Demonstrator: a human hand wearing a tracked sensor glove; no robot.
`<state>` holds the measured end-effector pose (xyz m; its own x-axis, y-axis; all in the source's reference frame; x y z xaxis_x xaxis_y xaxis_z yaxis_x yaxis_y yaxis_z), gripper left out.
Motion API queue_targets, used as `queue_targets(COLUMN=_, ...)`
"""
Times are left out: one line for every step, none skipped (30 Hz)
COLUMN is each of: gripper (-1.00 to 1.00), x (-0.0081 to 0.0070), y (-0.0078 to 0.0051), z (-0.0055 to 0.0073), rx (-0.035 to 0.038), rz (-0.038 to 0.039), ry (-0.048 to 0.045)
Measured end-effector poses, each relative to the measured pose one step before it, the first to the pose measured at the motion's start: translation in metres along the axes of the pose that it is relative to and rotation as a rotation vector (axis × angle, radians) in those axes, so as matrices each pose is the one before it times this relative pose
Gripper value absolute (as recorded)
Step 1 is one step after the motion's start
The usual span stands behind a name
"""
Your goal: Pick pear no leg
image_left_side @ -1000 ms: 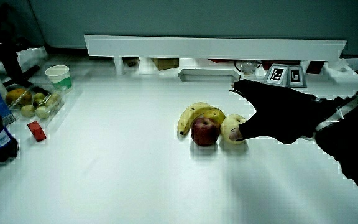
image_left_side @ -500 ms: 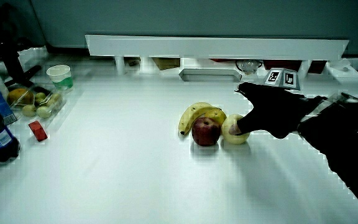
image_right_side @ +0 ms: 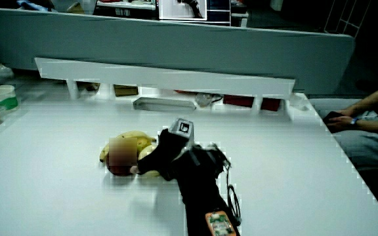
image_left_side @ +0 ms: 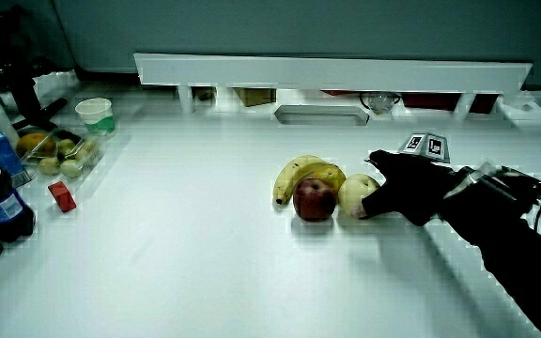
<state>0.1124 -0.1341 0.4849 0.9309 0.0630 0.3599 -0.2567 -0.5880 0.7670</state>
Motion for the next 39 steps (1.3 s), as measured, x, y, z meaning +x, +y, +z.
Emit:
queue_targets(gripper=0.0, x=0.00055, y=0.00054, z=-0.00136, rx=0.00025, rz=-0.00232, ry=0.0005)
queue_targets(gripper=0.0, x=0.00054, y=0.00071, z=-0.00125, rx=-0.01171, rz=0.00432, ry=0.0055)
queue_targets(gripper=0.0, x=-0.00013, y=-0.00028, z=-0.00039, rx=0.0076, rz=0.00496, ry=0.0016)
queue_targets(gripper=0.0, x=0.00008, y=0.00007, z=-0.00039, rx=0.01229, rz=0.00259, ry=-0.00001)
queue_targets(gripper=0.0, x=0.00079, y=0.00088, z=-0.0006, rx=0.00449, rz=-0.00335, ry=-0.00068)
queue_targets(gripper=0.0, x=-0.00085, y=-0.00152, z=0.00031, rx=0.0072, rz=0.00919, ry=0.00667)
queue_targets(gripper=0.0, x=0.00162, y=0.00194, z=-0.0008, rx=0.00542, rz=-0.01239, ry=-0.0045)
queue_targets(gripper=0.0, x=-0.00065, y=-0.00034, z=-0.00014, rx=-0.00347, rz=0.00102, ry=-0.00172)
queue_targets(gripper=0.0, x=-0.00064, y=-0.00038, z=-0.00033, rx=0.00181, rz=0.00983, ry=0.00014)
queue_targets(gripper=0.0, x=-0.00095, y=-0.00108, z=0.00039, rx=0.01354, rz=0.00169, ry=0.00472)
queue_targets(gripper=0.0, x=-0.0003, y=0.00009, z=-0.00047, rx=-0.00284, rz=0.00115, ry=-0.00418)
queue_targets(gripper=0.0, x=-0.00002, y=0.00042, z=-0.00044, rx=0.00023, rz=0.00129, ry=0.00205)
queue_targets(gripper=0.0, x=-0.00023, y=-0.0003, z=-0.00029, rx=0.00352, rz=0.00189, ry=0.00101)
queue_targets(gripper=0.0, x=0.0003, y=0.00034, z=-0.00043, rx=0.00458, rz=-0.00154, ry=-0.00727)
queue_targets(gripper=0.0, x=0.0, y=-0.0004, z=0.00004, rx=0.00117, rz=0.00045, ry=-0.00173)
queue_targets(gripper=0.06, x=0.00115, y=0.00093, z=-0.00044, rx=-0.00318, rz=-0.00078, ry=0.00511)
queue_targets(gripper=0.11, x=0.00023, y=-0.00018, z=0.00013, rx=0.00534, rz=-0.00208, ry=0.00006)
queue_targets(gripper=0.17, x=0.00258, y=0.00276, z=-0.00146, rx=-0.00787, rz=-0.00869, ry=0.00398)
queue_targets(gripper=0.22, x=-0.0007, y=-0.00171, z=0.00084, rx=0.01075, rz=0.0087, ry=0.00922)
queue_targets(gripper=0.28, x=-0.00041, y=-0.0014, z=0.00023, rx=0.00744, rz=0.01387, ry=0.01311)
queue_targets(gripper=0.33, x=0.00184, y=0.00119, z=-0.00063, rx=0.01184, rz=-0.00822, ry=0.00113)
queue_targets(gripper=0.39, x=-0.00081, y=-0.00137, z=0.00044, rx=-0.0002, rz=-0.00067, ry=0.00503)
queue_targets(gripper=0.44, x=0.00044, y=0.00097, z=-0.00086, rx=-0.00517, rz=0.00779, ry=0.00597)
queue_targets(gripper=0.5, x=0.00119, y=0.00151, z=-0.00068, rx=0.00472, rz=-0.01147, ry=-0.00969)
queue_targets(gripper=0.56, x=-0.00044, y=-0.00097, z=0.00067, rx=0.00559, rz=0.00499, ry=0.00592)
queue_targets(gripper=0.61, x=-0.00058, y=-0.00166, z=0.00108, rx=0.01185, rz=0.00382, ry=0.00403)
queue_targets(gripper=0.67, x=0.00031, y=-0.00025, z=0.00026, rx=0.00427, rz=0.00281, ry=0.00771)
queue_targets(gripper=0.72, x=0.00029, y=0.00017, z=0.00003, rx=0.00704, rz=0.00411, ry=0.00599)
queue_targets(gripper=0.78, x=-0.00078, y=-0.00147, z=0.00059, rx=0.01091, rz=0.00629, ry=0.00271)
queue_targets(gripper=0.83, x=0.0015, y=0.0003, z=-0.00012, rx=0.01537, rz=-0.00829, ry=-0.00829)
queue_targets(gripper=0.89, x=0.00144, y=0.00064, z=0.00005, rx=0.00716, rz=-0.0041, ry=0.007)
queue_targets(gripper=0.94, x=-0.00269, y=-0.00407, z=0.00184, rx=0.01409, rz=0.02324, ry=0.00066)
queue_targets(gripper=1.0, x=0.00241, y=0.00201, z=-0.00145, rx=0.00875, rz=-0.00915, ry=-0.00445)
queue_targets(gripper=1.0, x=-0.00229, y=-0.00299, z=0.0012, rx=0.00823, rz=0.01134, ry=-0.00267)
queue_targets(gripper=1.0, x=-0.0001, y=-0.00056, z=0.00029, rx=0.00673, rz=0.00404, ry=0.00778)
queue_targets(gripper=1.0, x=0.00018, y=-0.00059, z=0.00001, rx=-0.0022, rz=0.00095, ry=0.00868)
queue_targets(gripper=1.0, x=0.00047, y=0.00005, z=0.00001, rx=0.0121, rz=-0.00082, ry=-0.00334)
queue_targets(gripper=1.0, x=-0.00055, y=-0.00075, z=0.00065, rx=0.00538, rz=0.00187, ry=0.0066)
queue_targets(gripper=1.0, x=0.00103, y=0.00112, z=-0.00078, rx=-0.0139, rz=0.00503, ry=-0.00599)
